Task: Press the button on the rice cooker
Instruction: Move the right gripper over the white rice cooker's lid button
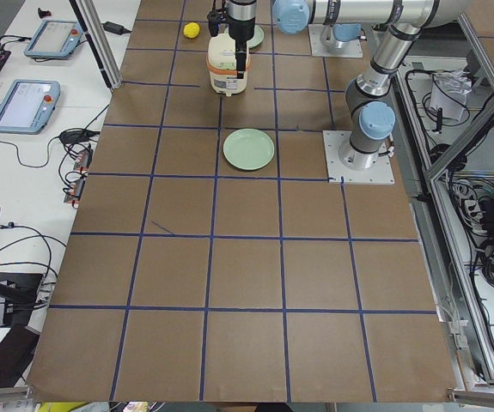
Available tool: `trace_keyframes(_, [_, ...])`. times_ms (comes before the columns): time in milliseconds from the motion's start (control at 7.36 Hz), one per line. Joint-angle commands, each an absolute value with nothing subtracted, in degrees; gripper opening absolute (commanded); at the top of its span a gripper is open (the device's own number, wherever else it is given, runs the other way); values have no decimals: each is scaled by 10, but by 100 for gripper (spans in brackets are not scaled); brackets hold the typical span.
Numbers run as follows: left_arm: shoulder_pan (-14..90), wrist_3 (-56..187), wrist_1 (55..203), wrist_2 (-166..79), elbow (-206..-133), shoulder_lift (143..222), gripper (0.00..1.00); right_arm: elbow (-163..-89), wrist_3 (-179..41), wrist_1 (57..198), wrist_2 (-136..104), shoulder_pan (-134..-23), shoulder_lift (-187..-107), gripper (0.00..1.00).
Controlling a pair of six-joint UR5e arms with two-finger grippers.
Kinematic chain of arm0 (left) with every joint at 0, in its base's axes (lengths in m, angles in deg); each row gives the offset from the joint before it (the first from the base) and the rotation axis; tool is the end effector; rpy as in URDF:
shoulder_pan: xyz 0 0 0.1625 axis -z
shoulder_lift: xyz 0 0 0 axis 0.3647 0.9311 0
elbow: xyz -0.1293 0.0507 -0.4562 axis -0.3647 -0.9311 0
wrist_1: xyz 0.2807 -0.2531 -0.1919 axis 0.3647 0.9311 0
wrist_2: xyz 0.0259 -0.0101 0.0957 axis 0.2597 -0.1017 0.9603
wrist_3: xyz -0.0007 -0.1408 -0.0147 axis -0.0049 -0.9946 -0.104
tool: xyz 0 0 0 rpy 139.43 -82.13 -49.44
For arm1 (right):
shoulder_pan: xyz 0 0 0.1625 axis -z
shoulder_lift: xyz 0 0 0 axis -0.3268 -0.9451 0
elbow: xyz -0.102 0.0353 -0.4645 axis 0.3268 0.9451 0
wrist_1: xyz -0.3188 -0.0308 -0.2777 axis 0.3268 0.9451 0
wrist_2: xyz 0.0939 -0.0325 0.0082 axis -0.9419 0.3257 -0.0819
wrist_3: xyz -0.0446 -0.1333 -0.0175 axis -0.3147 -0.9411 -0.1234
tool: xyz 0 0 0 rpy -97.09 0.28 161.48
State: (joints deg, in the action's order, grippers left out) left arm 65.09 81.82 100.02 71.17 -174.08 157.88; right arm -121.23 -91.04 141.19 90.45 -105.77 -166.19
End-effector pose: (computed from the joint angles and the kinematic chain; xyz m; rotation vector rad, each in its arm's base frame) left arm -0.0969 -0.4702 0.4962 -0.0486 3.0859 -0.0454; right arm 0.1200 -0.5194 0.5105 -0.0600 3.0265 -0.0517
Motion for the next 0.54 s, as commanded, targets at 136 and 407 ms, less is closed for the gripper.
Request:
trace_keyframes(136, [651, 818, 1000, 712, -1741, 1579, 100, -1228, -914, 1434, 845, -1069, -1648, 4])
trace_keyframes(407, [651, 818, 1001, 712, -1741, 1579, 100, -1255, -914, 1481, 814, -1090, -1627, 6])
